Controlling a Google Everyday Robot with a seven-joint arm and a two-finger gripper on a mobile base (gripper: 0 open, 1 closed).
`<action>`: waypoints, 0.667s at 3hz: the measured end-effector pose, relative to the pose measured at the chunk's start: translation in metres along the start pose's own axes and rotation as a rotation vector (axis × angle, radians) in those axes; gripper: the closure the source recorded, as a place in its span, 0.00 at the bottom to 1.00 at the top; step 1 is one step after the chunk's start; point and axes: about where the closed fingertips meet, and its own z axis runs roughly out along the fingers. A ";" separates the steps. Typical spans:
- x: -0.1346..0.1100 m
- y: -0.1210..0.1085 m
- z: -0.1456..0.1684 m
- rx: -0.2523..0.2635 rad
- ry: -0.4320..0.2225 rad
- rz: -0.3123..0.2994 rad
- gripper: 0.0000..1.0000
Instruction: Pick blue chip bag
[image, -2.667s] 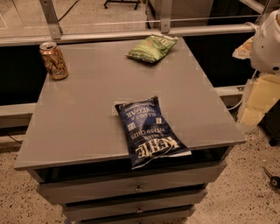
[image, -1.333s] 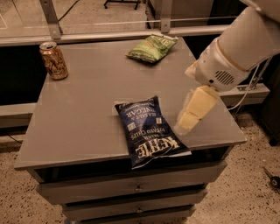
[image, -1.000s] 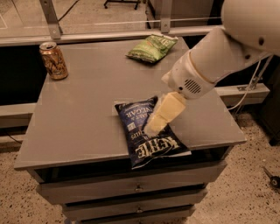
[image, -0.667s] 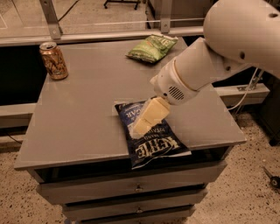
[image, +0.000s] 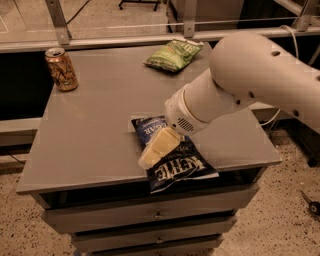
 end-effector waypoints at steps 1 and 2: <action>0.003 -0.001 0.010 0.006 0.008 0.007 0.17; -0.005 -0.002 0.008 0.006 -0.012 0.010 0.47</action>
Offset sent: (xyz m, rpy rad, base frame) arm 0.0098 0.0084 -0.0059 0.0191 0.0030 -0.0177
